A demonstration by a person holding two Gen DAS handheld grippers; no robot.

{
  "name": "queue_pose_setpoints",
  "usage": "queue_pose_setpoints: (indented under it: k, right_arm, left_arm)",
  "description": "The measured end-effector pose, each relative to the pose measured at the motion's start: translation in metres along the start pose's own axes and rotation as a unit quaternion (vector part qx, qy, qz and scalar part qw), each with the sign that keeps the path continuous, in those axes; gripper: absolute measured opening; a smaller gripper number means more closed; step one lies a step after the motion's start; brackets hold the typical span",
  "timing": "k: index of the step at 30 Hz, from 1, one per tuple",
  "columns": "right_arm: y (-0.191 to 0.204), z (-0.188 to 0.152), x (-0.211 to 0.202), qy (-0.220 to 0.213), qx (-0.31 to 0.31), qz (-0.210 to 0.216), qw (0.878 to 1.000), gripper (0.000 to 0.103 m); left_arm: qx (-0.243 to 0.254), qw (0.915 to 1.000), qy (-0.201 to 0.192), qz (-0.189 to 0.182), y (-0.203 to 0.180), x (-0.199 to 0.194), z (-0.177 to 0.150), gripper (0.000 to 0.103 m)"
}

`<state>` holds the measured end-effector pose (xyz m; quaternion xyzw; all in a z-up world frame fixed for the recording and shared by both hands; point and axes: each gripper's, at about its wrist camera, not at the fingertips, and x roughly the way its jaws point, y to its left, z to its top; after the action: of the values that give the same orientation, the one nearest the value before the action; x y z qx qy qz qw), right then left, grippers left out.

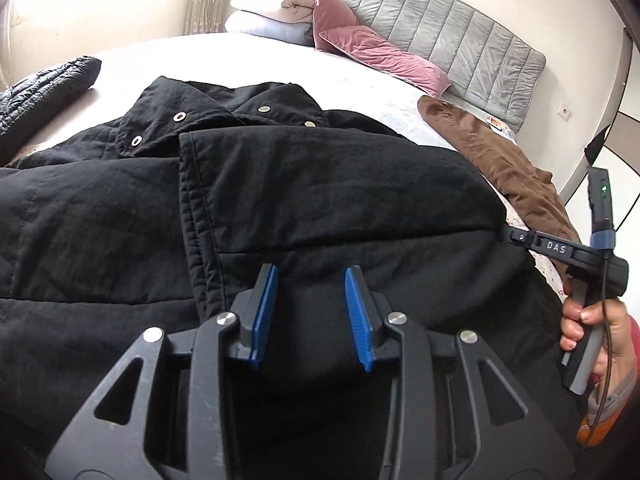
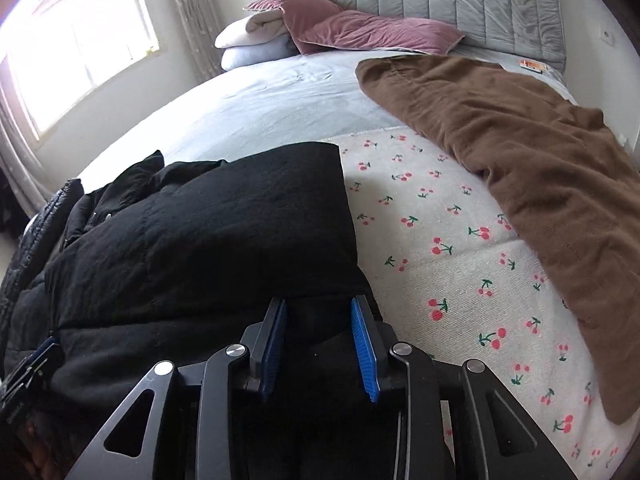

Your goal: Fold large clothes

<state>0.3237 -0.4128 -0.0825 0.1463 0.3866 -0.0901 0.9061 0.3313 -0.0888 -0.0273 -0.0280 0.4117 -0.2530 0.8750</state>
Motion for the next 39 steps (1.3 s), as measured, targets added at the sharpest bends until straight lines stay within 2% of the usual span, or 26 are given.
queue_pose_setpoints:
  k: [2,4,7,9,12,15,19,22,26,31,35,39]
  right_arm:
    - [-0.005,0.001,-0.002,-0.002,0.01,0.007,1.0,0.035]
    - [-0.004,0.0,-0.008,-0.005,0.006,0.0,1.0,0.036]
    - [-0.003,-0.004,-0.027,0.001,0.005,0.012,1.0,0.042]
    - [-0.005,-0.008,-0.045,0.013,0.001,0.03,0.999,0.054]
    - [-0.01,-0.015,-0.078,0.023,-0.003,0.063,0.998,0.065]
    - [-0.01,-0.025,-0.115,0.029,-0.018,0.081,0.996,0.073]
    - [-0.012,-0.043,-0.167,0.034,-0.044,0.102,0.993,0.08]
    - [-0.017,-0.061,-0.204,0.034,-0.065,0.108,0.991,0.083]
    - [-0.031,-0.088,-0.241,0.036,-0.077,0.118,0.989,0.086]
    - [-0.058,-0.131,-0.264,0.052,-0.072,0.123,0.988,0.087]
    - [-0.082,-0.169,-0.267,0.068,-0.059,0.118,0.989,0.087]
    - [-0.111,-0.198,-0.262,0.09,-0.031,0.122,0.988,0.087]
  left_arm:
    - [0.003,1.0,0.0,-0.004,-0.001,0.003,0.0,0.043]
    - [0.014,0.9999,-0.001,-0.007,-0.006,0.001,0.001,0.059]
    - [0.025,0.9995,0.003,0.02,-0.018,-0.01,0.001,0.073]
    - [0.025,0.9993,0.014,0.023,-0.025,-0.025,0.0,0.078]
    - [0.022,0.9988,0.033,0.026,-0.03,-0.055,-0.004,0.084]
    - [0.013,0.9976,0.061,0.031,-0.028,-0.09,-0.011,0.087]
    - [0.007,0.9944,0.091,0.053,-0.021,-0.143,-0.026,0.09]
    - [-0.001,0.9926,0.098,0.072,-0.008,-0.185,-0.041,0.096]
    - [-0.016,0.9929,0.091,0.074,0.011,-0.242,-0.066,0.098]
    - [-0.046,0.9922,0.083,0.08,0.042,-0.292,-0.099,0.098]
    - [-0.048,0.9888,0.105,0.094,0.066,-0.311,-0.127,0.098]
    - [-0.07,0.9861,0.12,0.091,0.095,-0.328,-0.155,0.098]
